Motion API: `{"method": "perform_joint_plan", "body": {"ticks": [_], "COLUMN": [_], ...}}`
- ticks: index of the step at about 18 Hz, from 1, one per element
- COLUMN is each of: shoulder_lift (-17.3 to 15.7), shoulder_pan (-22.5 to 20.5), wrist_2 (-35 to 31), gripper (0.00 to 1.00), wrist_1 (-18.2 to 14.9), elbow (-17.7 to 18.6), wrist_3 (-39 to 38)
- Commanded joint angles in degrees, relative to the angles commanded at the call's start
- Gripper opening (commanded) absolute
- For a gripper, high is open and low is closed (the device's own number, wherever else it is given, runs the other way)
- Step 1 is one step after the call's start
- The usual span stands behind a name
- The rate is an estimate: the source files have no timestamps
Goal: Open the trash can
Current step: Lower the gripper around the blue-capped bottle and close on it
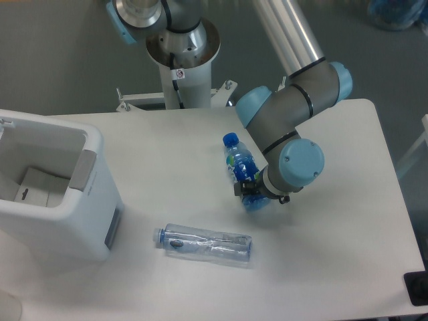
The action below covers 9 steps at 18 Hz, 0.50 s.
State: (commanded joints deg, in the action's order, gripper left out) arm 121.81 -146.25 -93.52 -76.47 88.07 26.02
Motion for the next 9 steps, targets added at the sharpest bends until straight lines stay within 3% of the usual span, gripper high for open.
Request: {"method": "perform_joint_plan", "body": {"ticks": [7,9], "shoulder_lift": [2.1,2.0], "shoulder_pan": [1.1,1.1], "wrist_2": [-0.2,-0.2], "gripper": [1.0,0.92], "wrist_1": [-0.1,-0.3], "elbow": [-0.8,-0.8], "wrist_3": [0.6,0.7]}}
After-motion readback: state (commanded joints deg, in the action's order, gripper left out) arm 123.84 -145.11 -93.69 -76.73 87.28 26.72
